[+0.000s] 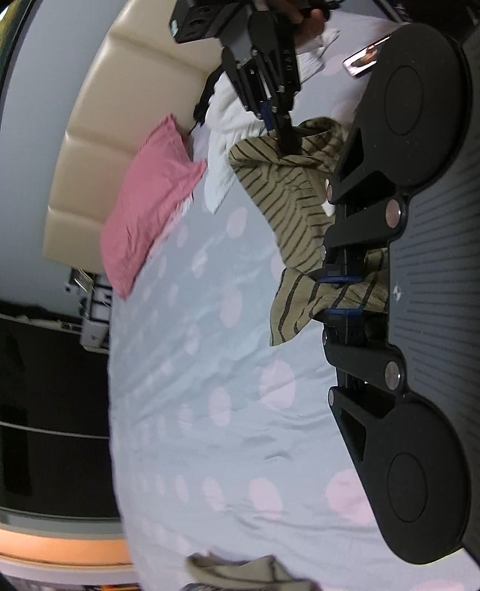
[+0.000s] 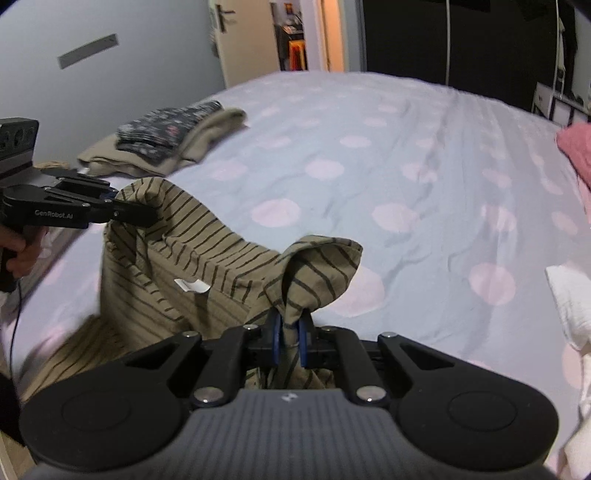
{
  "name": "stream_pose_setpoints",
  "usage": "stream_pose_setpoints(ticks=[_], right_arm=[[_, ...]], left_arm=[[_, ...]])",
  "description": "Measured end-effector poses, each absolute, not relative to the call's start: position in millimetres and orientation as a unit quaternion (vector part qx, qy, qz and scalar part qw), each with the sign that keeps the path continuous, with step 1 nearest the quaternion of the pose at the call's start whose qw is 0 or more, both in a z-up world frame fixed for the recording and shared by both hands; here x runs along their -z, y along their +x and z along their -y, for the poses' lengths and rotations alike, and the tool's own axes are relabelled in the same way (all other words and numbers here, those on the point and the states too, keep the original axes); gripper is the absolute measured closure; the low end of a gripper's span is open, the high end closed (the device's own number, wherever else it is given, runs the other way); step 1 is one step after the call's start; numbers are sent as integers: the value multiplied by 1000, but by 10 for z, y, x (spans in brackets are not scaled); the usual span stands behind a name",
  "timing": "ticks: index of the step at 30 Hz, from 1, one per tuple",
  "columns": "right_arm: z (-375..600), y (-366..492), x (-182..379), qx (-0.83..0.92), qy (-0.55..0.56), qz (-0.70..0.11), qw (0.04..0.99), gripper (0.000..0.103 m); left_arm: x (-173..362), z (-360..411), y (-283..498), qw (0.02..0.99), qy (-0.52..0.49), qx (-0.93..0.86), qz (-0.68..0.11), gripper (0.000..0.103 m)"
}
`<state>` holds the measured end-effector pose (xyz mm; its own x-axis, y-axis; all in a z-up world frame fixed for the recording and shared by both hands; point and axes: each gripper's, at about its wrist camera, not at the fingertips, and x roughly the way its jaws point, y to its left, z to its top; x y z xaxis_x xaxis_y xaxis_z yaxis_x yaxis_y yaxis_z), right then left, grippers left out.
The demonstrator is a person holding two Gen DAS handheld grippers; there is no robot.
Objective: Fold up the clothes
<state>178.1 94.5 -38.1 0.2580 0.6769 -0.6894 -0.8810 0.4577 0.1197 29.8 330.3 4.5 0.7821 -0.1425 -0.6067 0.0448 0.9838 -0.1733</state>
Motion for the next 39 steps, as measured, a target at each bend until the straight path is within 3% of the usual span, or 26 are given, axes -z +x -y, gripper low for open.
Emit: stream_pose_setpoints(ticks=[10,24,29,35,37,39], right_arm=[[-338,810,215,-535,-182,-311,764,92],[-153,-174,1046,-547,-359,-289,699,91],[-134,-368,1162,-546,-408,-256,686,78],[-91,-535,1099,-553,-419,-237,680,56],[-54,-633,1079,-556,-426,-226,677,45],[-27,-724,1070,-554,-437,-215,675,43]], left_arm=[[-130,-2801,-647,936,-29,88,-340,93],[670,-2260,-1161,876,47,108,-468,93],[720,-2201,-1201,870,71,100,-477,86],[632,-2068,-1307,870,90,81,-479,59],[602,-2020,-1350,869,97,74,-479,58],[571,-1971,-1393,869,103,68,-480,56]])
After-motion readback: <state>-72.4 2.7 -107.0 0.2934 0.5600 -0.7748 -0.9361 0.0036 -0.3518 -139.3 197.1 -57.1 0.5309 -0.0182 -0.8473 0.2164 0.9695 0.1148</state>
